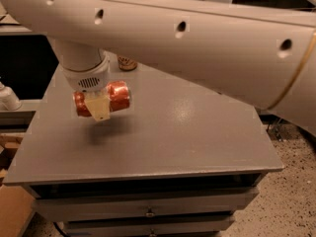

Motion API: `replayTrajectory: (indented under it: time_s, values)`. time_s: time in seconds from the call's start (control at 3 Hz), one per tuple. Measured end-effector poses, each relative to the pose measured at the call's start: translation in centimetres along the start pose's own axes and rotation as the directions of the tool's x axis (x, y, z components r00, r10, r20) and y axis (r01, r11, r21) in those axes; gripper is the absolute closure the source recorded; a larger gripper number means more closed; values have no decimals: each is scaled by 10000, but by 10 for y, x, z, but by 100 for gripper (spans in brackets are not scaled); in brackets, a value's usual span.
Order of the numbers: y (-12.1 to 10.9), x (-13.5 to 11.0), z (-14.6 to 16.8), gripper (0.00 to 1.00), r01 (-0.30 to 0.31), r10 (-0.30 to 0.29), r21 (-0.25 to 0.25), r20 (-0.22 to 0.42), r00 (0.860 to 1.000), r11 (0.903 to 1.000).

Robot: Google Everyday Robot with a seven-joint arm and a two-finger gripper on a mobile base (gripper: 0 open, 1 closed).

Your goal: Knock coke can over

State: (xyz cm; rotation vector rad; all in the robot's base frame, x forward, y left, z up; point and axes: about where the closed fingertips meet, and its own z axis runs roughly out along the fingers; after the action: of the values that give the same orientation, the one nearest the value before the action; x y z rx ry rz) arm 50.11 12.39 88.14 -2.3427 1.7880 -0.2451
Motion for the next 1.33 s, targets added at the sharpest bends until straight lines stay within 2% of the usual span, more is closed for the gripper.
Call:
replayTrajectory:
  time_s: [0.33,0.67,1.0,1.33]
  values:
    - [-10,5,11,100,108,-105,-279,111,9999,9996]
    - [-16,12,10,100,128,-94,-522,646,9979,9986]
    - [-18,15,10,100,175,-19,-963,1602,9871,9952]
    - [-15,9,13,100,305,166,-1611,2833,9589,9865]
